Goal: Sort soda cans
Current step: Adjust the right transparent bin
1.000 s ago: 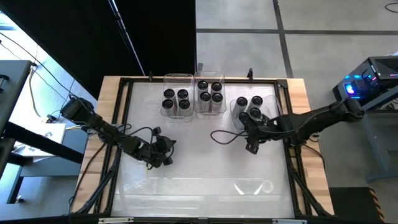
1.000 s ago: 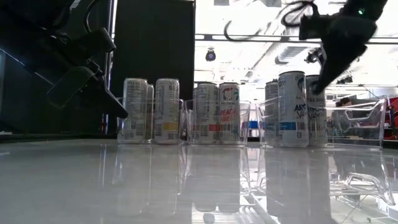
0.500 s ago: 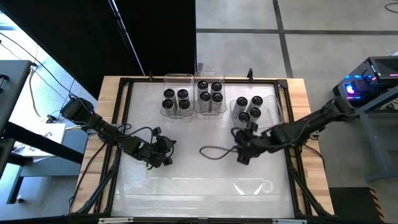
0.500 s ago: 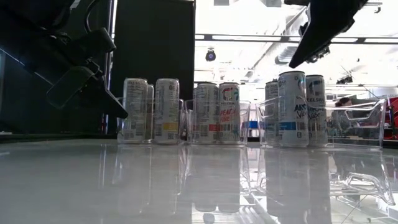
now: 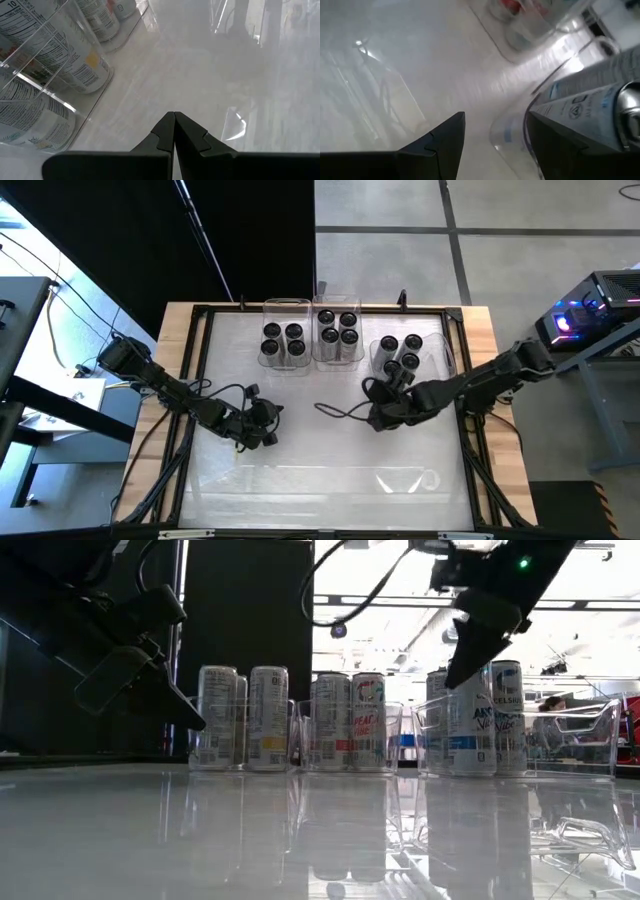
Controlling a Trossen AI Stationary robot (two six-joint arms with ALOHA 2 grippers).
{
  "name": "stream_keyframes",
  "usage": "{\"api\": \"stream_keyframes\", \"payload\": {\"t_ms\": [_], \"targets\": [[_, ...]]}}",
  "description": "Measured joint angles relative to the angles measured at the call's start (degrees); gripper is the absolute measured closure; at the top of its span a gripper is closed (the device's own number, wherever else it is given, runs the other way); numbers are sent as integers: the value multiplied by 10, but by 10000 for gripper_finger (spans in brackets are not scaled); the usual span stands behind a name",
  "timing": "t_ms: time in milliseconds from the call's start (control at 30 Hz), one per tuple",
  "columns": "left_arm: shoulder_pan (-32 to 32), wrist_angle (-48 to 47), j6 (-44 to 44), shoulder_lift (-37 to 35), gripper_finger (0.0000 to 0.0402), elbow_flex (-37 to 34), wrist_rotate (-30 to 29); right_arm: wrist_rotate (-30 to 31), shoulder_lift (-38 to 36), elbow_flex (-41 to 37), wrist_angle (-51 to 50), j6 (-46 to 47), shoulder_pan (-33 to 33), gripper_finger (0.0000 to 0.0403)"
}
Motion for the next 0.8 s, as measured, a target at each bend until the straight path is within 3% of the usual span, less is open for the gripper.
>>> {"api": "stream_keyframes", "payload": {"t_ms": [367,800], "targets": [[0,0,0,0,401,0,0,-28,23,0,-31,55,-42,203],[0,0,0,0,401,0,-2,-68,22,0,16,-21,-62,344]]}}
